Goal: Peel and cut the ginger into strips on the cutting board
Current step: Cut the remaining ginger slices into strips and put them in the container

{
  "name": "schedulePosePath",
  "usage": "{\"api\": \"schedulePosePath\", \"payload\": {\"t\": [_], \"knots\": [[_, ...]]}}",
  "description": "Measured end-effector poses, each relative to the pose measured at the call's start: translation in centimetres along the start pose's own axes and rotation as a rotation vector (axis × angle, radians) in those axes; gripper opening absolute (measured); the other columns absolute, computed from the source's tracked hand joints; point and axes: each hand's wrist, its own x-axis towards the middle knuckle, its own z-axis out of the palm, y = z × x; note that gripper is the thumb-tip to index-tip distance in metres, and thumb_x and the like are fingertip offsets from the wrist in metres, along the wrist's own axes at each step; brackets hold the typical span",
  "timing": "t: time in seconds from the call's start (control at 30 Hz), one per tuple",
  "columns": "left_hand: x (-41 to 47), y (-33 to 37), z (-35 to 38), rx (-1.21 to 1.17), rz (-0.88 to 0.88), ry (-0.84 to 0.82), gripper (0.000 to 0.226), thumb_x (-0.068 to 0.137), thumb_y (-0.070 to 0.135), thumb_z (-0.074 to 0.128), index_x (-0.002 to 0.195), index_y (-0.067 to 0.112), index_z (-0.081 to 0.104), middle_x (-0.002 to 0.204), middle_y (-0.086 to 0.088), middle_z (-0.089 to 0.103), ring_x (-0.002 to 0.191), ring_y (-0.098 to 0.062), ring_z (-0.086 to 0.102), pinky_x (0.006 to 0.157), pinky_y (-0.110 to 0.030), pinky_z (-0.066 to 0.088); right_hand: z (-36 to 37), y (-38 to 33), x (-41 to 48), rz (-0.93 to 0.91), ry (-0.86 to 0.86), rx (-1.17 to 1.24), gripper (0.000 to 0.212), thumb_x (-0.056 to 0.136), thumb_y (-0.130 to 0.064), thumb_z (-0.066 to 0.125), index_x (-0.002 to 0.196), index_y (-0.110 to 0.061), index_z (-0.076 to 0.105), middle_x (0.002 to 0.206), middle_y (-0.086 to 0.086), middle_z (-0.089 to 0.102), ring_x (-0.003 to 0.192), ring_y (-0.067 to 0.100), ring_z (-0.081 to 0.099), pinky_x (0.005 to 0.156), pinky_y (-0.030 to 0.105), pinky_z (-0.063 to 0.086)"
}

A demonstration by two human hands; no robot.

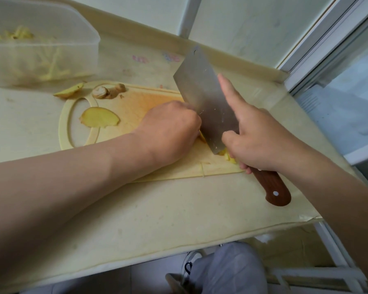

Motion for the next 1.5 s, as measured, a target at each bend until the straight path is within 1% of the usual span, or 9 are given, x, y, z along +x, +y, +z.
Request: {"api": "schedulePosePath", "payload": {"t": [0.13,0.33,0.57,0.67,0.9,1.03,1.17,1.4,1.5], "knots": [[0.0,0.1,0.0,0.011,-0.010,0.008,0.022,0.093,0.018,0.057,0.086,0.007,0.075,0.091,-0.013,0.066,0.090,-0.037,0.062,0.069,-0.044,0.054,-0.3,-0.3,0.8,0.022,-0.036,-0.013,0.103,0.092,-0.004,0.047,0.155,-0.066,-0.004,0.065,0.009,0.065,0.038,0.020,0.060,0.040,0.033,0.053],[0.3,0.0,0.2,0.047,-0.034,-0.025,0.023,0.095,0.023,0.058,0.100,0.010,0.076,0.098,-0.011,0.066,0.099,-0.036,0.061,0.078,-0.045,0.053,-0.6,-1.6,3.5,0.066,-0.104,-0.043,0.105,0.087,-0.001,0.045,0.158,-0.061,-0.004,0.063,0.015,0.069,0.041,0.026,0.063,0.041,0.034,0.053],[0.1,-0.2,0.2,0.019,-0.007,-0.031,0.019,0.093,0.022,0.061,0.096,0.010,0.076,0.094,-0.011,0.068,0.095,-0.037,0.062,0.074,-0.044,0.054,0.0,-1.3,3.8,0.080,-0.015,0.092,0.105,0.085,0.000,0.043,0.160,-0.060,0.000,0.072,0.016,0.070,0.042,0.025,0.064,0.041,0.035,0.054],[0.1,-0.1,0.2,0.013,-0.002,-0.011,0.017,0.092,0.021,0.064,0.093,0.009,0.075,0.090,-0.012,0.066,0.091,-0.037,0.062,0.072,-0.046,0.054,0.5,-0.6,3.3,0.105,0.021,0.190,0.102,0.089,-0.003,0.043,0.158,-0.063,-0.001,0.070,0.016,0.070,0.042,0.023,0.063,0.041,0.030,0.051],[0.1,-0.4,0.2,-0.039,0.020,-0.030,0.021,0.091,0.022,0.059,0.091,0.015,0.079,0.093,-0.007,0.070,0.088,-0.036,0.063,0.072,-0.044,0.055,0.0,-0.4,4.6,0.104,-0.037,0.204,0.106,0.084,0.002,0.042,0.159,-0.060,0.001,0.069,0.016,0.070,0.045,0.024,0.062,0.045,0.035,0.055],[0.1,-0.3,0.1,-0.051,0.006,-0.049,0.029,0.087,0.026,0.050,0.079,0.014,0.076,0.085,-0.007,0.069,0.081,-0.036,0.063,0.070,-0.042,0.055,-1.2,0.6,5.3,0.121,0.018,0.436,0.097,0.090,0.006,0.043,0.163,-0.051,0.015,0.063,0.017,0.064,0.040,0.021,0.054,0.044,0.031,0.050],[0.1,-0.4,0.2,-0.029,-0.024,-0.060,0.029,0.086,0.023,0.049,0.074,0.009,0.070,0.082,-0.008,0.065,0.079,-0.035,0.061,0.067,-0.042,0.054,-3.5,2.2,4.3,0.113,0.106,0.634,0.085,0.095,0.004,0.048,0.156,-0.053,0.034,0.061,0.014,0.061,0.040,0.019,0.050,0.042,0.027,0.046],[0.2,0.2,-0.1,-0.051,-0.088,-0.051,0.018,0.093,0.023,0.058,0.093,0.007,0.065,0.094,-0.010,0.062,0.086,-0.033,0.057,0.076,-0.038,0.048,-2.9,7.8,0.4,0.198,0.119,0.767,0.082,0.096,0.007,0.052,0.155,-0.048,0.040,0.063,0.019,0.061,0.038,0.018,0.048,0.037,0.027,0.042],[0.2,0.4,-0.3,-0.048,-0.102,-0.078,0.025,0.090,0.030,0.057,0.102,0.009,0.063,0.100,-0.010,0.061,0.090,-0.031,0.056,0.081,-0.036,0.044,-2.0,10.0,-1.5,0.252,0.087,0.800,0.083,0.097,0.007,0.052,0.157,-0.048,0.037,0.065,0.023,0.061,0.038,0.021,0.047,0.037,0.027,0.042]]}}
